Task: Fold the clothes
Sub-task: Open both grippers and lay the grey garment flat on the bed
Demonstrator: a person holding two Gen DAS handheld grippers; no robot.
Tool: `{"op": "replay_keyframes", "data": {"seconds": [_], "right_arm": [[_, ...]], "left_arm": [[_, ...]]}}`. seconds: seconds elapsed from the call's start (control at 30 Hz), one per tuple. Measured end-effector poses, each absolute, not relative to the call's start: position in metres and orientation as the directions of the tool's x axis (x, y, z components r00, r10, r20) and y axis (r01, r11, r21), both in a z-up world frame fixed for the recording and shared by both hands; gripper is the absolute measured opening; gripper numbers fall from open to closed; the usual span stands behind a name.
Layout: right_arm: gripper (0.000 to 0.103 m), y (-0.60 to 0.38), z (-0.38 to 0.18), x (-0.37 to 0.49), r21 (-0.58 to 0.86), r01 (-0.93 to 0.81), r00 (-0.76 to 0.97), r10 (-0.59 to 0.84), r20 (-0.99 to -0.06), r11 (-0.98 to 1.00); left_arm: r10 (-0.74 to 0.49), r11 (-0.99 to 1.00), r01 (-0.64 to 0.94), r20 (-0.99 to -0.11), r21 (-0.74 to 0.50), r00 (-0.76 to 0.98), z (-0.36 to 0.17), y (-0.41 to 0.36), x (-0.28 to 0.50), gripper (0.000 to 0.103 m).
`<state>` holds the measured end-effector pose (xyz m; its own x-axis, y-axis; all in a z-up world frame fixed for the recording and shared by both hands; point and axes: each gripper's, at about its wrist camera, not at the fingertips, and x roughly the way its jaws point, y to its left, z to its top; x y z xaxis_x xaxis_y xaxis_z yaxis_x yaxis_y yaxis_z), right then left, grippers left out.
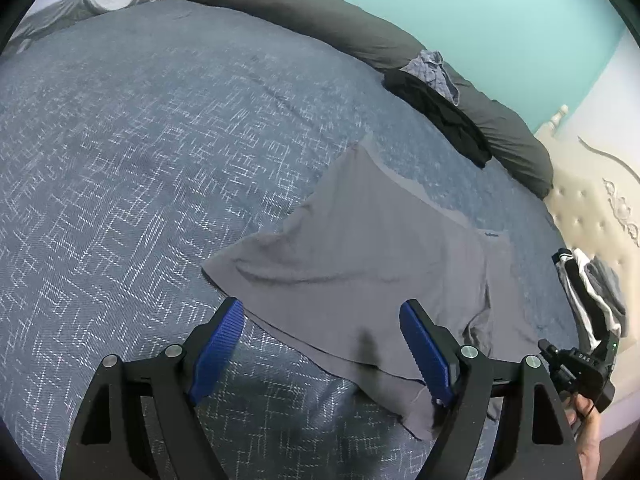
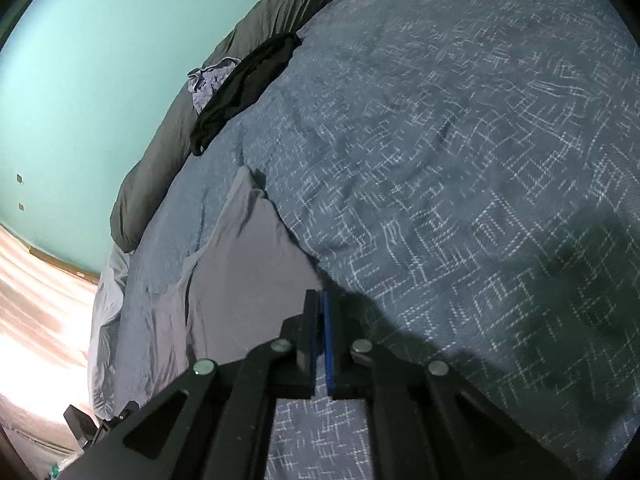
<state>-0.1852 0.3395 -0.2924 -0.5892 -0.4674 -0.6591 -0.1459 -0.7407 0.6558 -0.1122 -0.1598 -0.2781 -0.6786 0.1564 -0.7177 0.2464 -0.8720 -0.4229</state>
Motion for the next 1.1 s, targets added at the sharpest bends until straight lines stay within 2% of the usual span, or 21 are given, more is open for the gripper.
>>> {"op": "replay_keyframes", "data": {"seconds": [0.13, 0.2, 0.27, 0.3, 0.47, 0.63, 0.97, 1.03, 1.07, 1.1], "right_arm": [[0.005, 0.342, -0.296, -0.184, 0.648, -0.172, -0.577, -0.458, -0.677, -0.742], [0.010, 0.343, -0.296, -0.183, 0.642, -0.186, -0.574, -0.448, -0.685, -0.744], [0.034, 0.345, -0.288, -0.173, 0.628, -0.201, -0.598, -0.414, -0.686, -0.752], [0.037, 0.345, -0.284, -0.168, 0.627, -0.203, -0.609, -0.404, -0.682, -0.752], [0.037, 0.313, -0.277, -0.140, 0.684, -0.127, -0.564, -0.514, -0.646, -0.719], [0.037, 0.261, -0.292, -0.115, 0.727, -0.054, -0.433, -0.640, -0.634, -0.684], [0.036, 0.225, -0.294, -0.107, 0.675, 0.058, -0.373, -0.643, -0.669, -0.736], [0.033, 0.219, -0.294, -0.106, 0.663, 0.081, -0.363, -0.642, -0.676, -0.744], [0.027, 0.216, -0.293, -0.106, 0.657, 0.093, -0.358, -0.641, -0.679, -0.748], [0.016, 0.212, -0.293, -0.106, 0.651, 0.105, -0.353, -0.640, -0.683, -0.752]], "left_arm": [[0.161, -0.874, 0.239, -0.717, -0.423, -0.678, -0.277, -0.159, -0.112, 0.084], [0.162, -0.875, 0.236, -0.714, -0.424, -0.681, -0.276, -0.159, -0.111, 0.084], [0.165, -0.875, 0.232, -0.712, -0.425, -0.683, -0.275, -0.159, -0.109, 0.084], [0.166, -0.876, 0.229, -0.710, -0.425, -0.684, -0.274, -0.159, -0.108, 0.084], [0.175, -0.878, 0.216, -0.706, -0.428, -0.686, -0.272, -0.158, -0.101, 0.084], [0.183, -0.874, 0.212, -0.699, -0.438, -0.691, -0.271, -0.159, -0.093, 0.084], [0.187, -0.867, 0.219, -0.702, -0.446, -0.688, -0.274, -0.167, -0.087, 0.085], [0.188, -0.867, 0.219, -0.700, -0.448, -0.688, -0.274, -0.168, -0.088, 0.086], [0.189, -0.868, 0.217, -0.700, -0.447, -0.689, -0.274, -0.168, -0.088, 0.086], [0.189, -0.869, 0.215, -0.700, -0.446, -0.689, -0.274, -0.167, -0.088, 0.086]]}}
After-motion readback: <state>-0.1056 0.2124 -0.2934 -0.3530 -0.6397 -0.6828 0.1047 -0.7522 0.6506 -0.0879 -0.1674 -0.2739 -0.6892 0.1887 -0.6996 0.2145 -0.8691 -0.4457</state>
